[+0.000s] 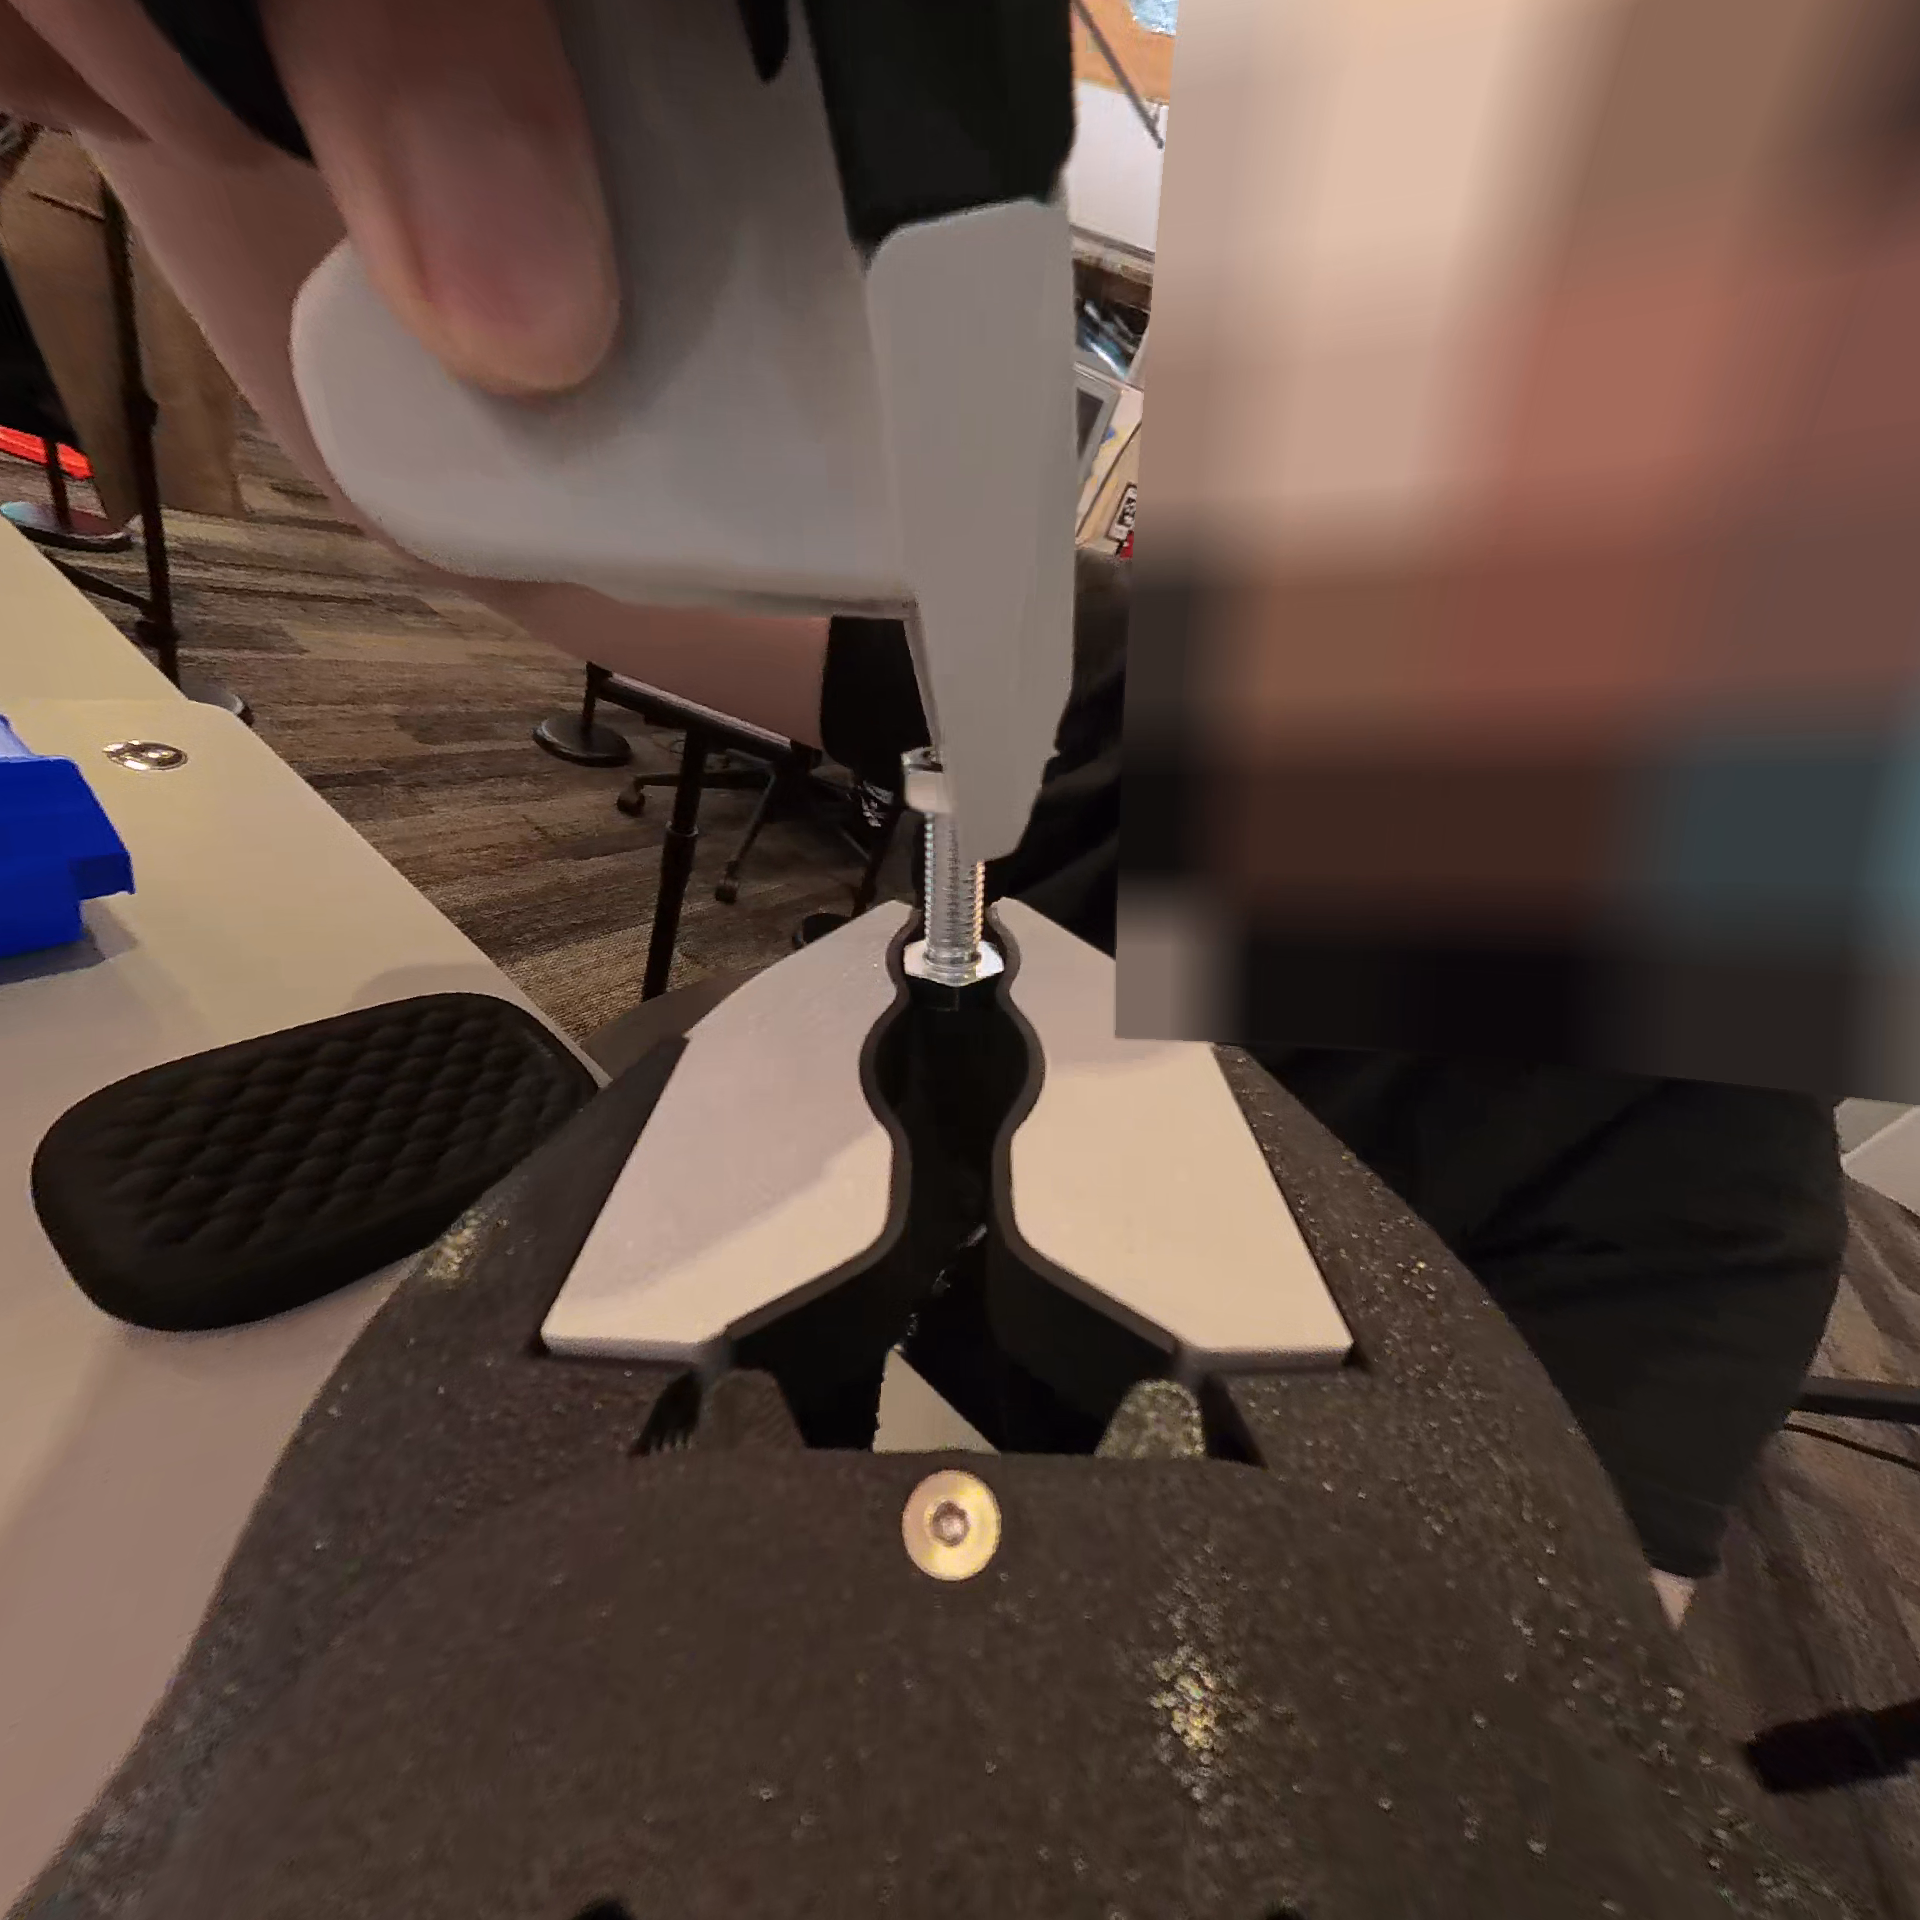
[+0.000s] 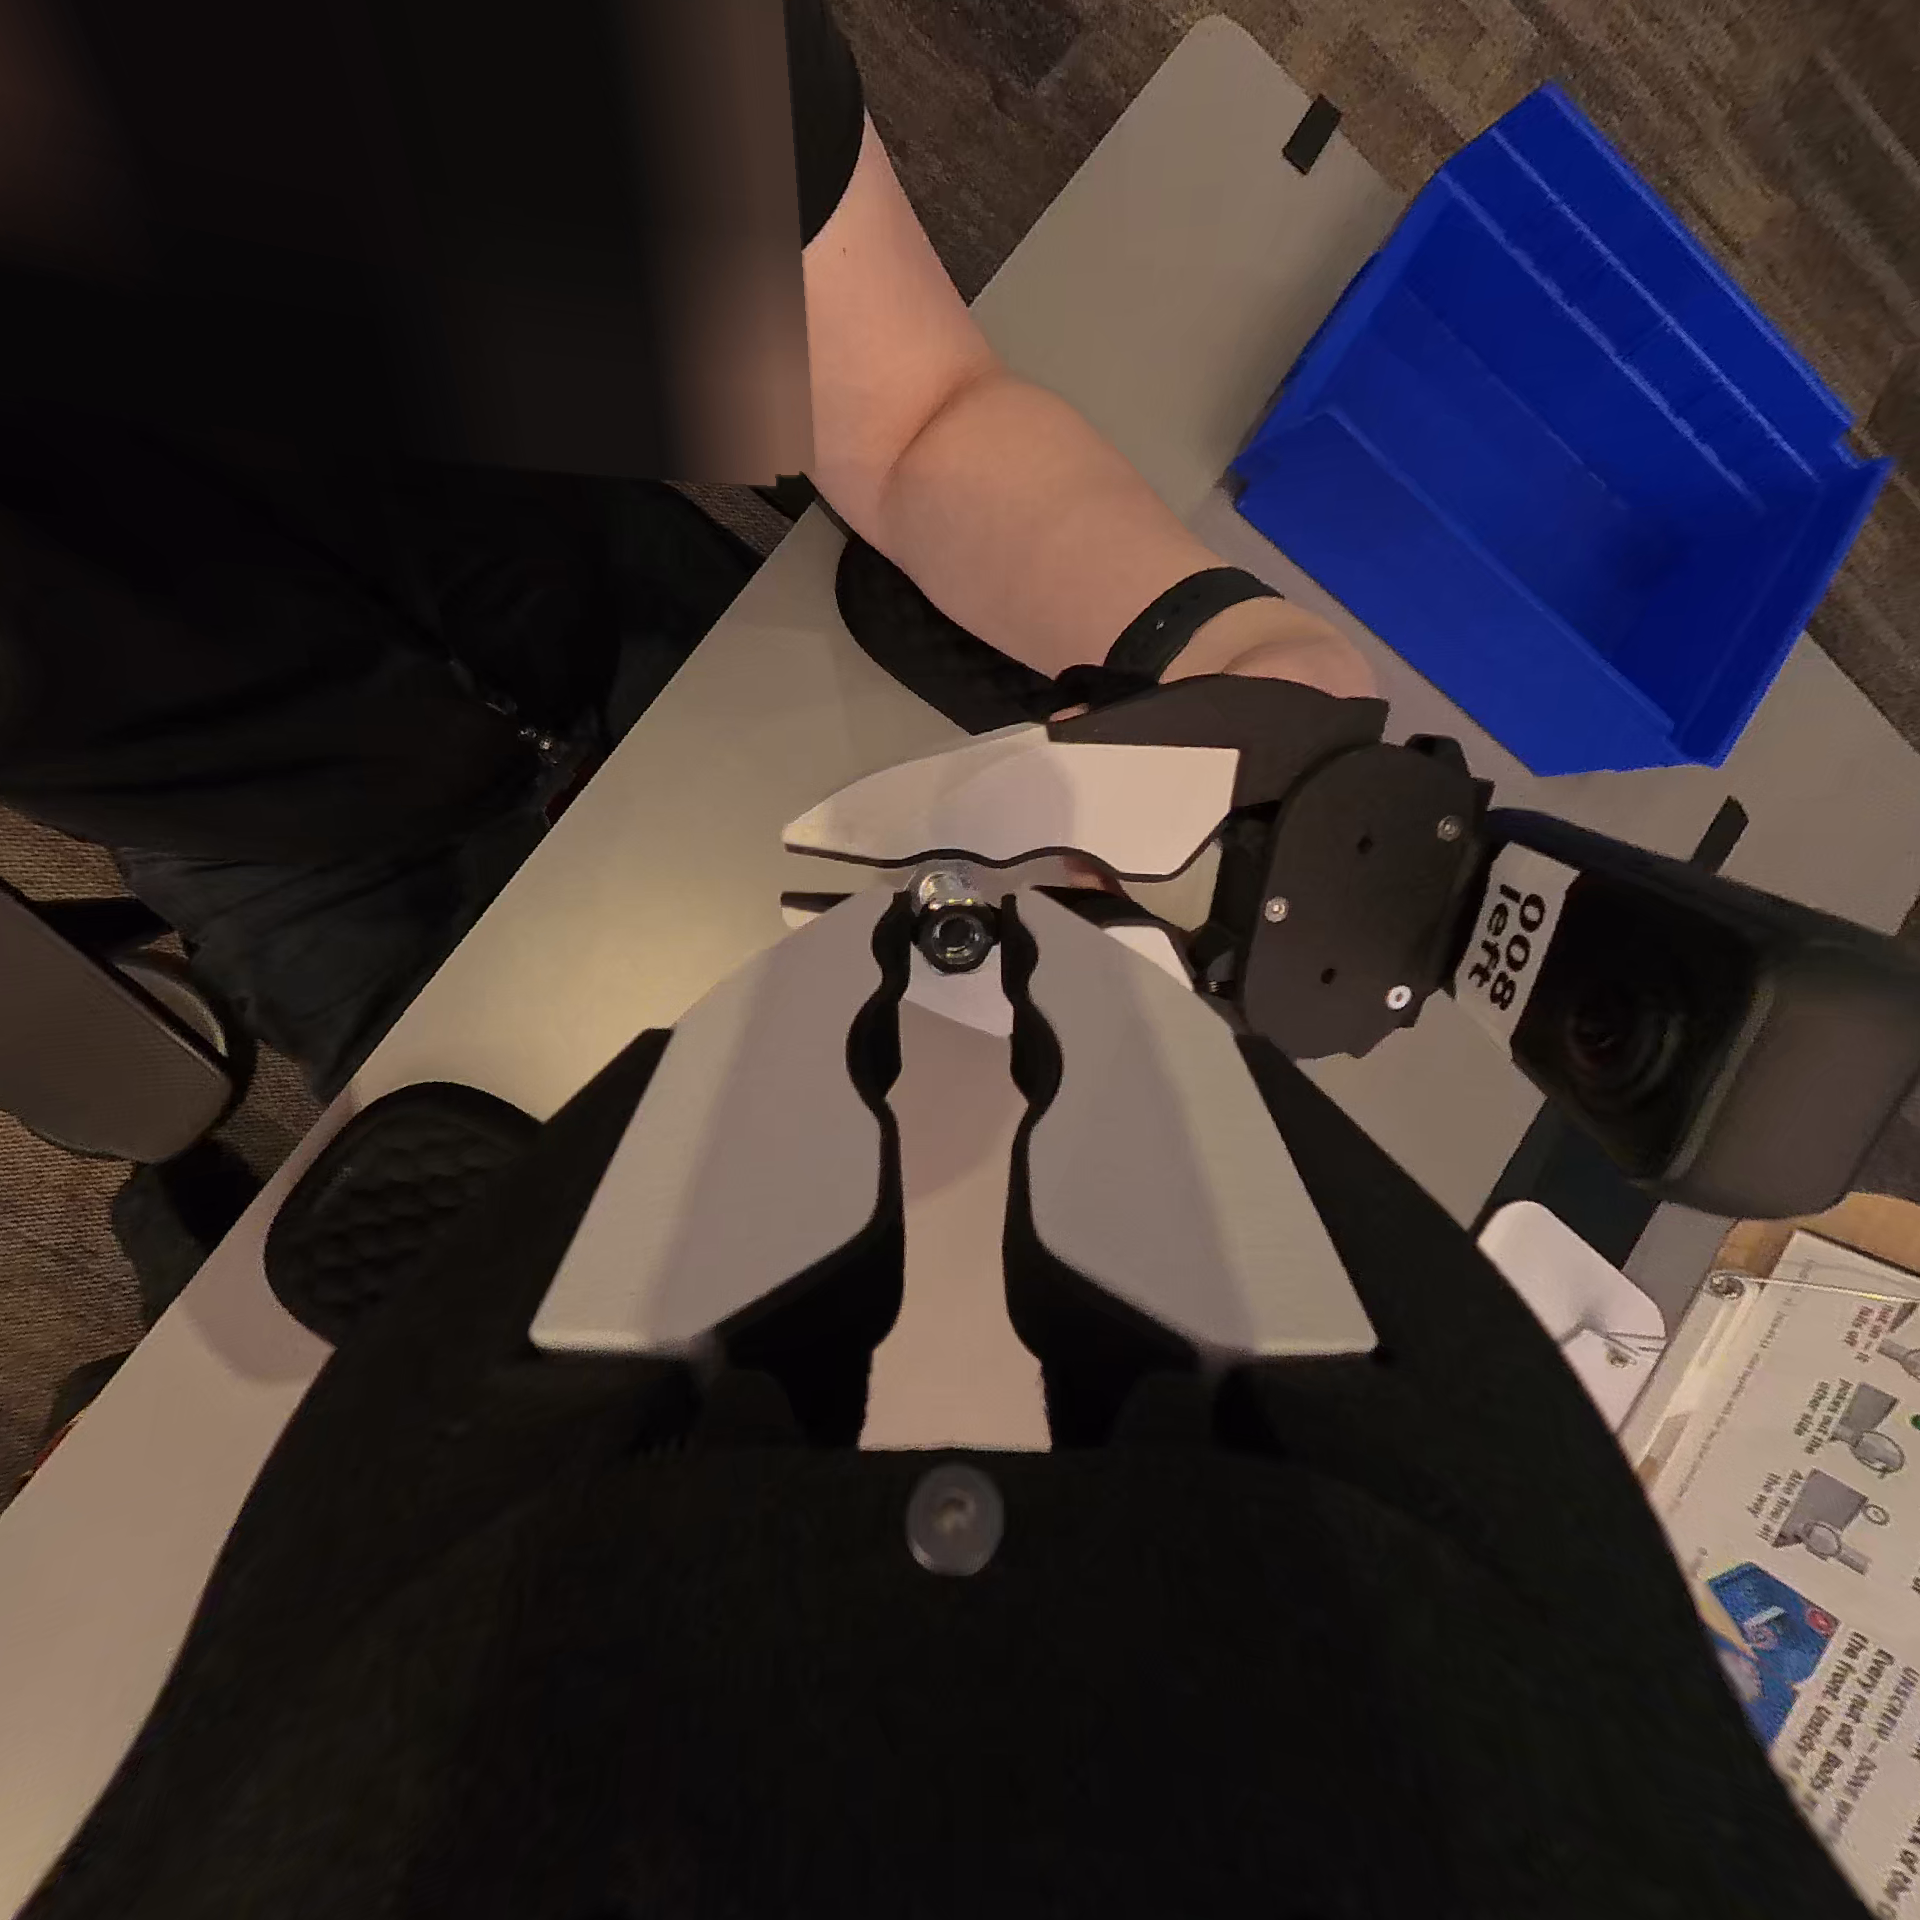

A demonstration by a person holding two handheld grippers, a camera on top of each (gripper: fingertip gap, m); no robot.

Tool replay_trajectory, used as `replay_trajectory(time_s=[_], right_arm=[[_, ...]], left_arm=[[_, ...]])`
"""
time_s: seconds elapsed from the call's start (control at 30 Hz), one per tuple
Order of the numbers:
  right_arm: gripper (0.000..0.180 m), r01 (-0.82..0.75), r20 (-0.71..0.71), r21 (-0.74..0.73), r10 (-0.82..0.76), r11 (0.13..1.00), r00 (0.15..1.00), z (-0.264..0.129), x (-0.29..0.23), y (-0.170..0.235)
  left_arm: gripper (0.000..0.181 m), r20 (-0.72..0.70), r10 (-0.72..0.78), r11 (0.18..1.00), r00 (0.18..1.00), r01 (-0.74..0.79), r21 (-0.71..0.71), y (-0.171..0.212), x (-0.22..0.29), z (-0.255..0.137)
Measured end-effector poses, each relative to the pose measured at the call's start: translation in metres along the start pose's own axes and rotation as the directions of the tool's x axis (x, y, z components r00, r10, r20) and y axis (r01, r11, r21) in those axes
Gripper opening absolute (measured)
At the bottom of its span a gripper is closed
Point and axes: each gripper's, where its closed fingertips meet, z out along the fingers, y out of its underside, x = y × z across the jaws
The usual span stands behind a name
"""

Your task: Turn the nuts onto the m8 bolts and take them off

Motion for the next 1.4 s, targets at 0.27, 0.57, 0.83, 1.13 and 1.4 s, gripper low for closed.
replay_trajectory(time_s=[0.27,0.57,0.83,1.13,1.4], right_arm=[[0.017,-0.012,-0.005,-0.022,0.012,1.000,1.000,-0.001,0.000,0.003],[0.033,-0.038,-0.040,-0.008,0.038,0.999,0.998,-0.003,0.005,0.003],[0.036,-0.320,-0.387,0.148,0.353,0.936,0.852,-0.067,0.068,0.017],[0.031,-0.823,-0.399,0.190,0.808,0.536,0.434,-0.060,0.112,0.081],[0.033,-0.926,-0.347,0.157,0.897,0.344,0.274,-0.040,0.127,0.100]], left_arm=[[0.010,0.029,0.006,1.000,1.000,-0.006,0.007,-0.002,-0.004,0.000],[0.010,0.070,0.035,0.999,0.997,-0.038,0.039,-0.008,-0.007,-0.004],[0.010,0.610,0.067,0.981,0.790,-0.164,0.105,-0.035,-0.071,-0.053],[0.010,0.998,0.022,0.972,0.057,-0.234,-0.008,-0.037,-0.130,-0.156],[0.010,0.990,0.058,0.974,-0.130,-0.212,-0.085,-0.034,-0.132,-0.174]])
